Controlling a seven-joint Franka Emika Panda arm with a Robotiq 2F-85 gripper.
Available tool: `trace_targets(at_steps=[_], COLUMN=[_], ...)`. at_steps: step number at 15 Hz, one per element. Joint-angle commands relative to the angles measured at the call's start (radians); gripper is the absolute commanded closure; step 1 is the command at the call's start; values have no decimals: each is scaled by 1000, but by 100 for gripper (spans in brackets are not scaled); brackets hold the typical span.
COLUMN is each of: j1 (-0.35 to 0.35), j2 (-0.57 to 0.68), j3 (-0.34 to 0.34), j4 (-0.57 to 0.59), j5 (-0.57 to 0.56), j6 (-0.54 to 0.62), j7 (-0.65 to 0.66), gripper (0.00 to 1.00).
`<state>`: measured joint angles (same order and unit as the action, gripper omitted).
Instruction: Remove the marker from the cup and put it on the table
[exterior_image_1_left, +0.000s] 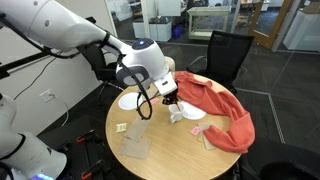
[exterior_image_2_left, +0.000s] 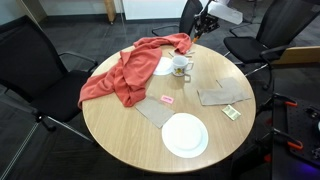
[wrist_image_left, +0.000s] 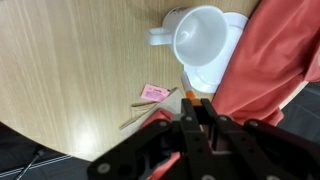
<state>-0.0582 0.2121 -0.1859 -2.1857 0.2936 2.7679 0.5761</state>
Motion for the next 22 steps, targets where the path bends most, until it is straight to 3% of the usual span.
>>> trace_targets(at_steps=[1,4,8,10,22], j1=[-22,-22,29,29,136], j2=[-114,-116,-70,-50,128], j3=[-30,-74,-180,-191,-247], j4=[-109,-144,-157,-142,-13], j5=[-44,-178,-534,-686,-1228], j6=[-18,7,50,32,19], j7=[18,126,436,575,1181], gripper=[97,97,97,97,97])
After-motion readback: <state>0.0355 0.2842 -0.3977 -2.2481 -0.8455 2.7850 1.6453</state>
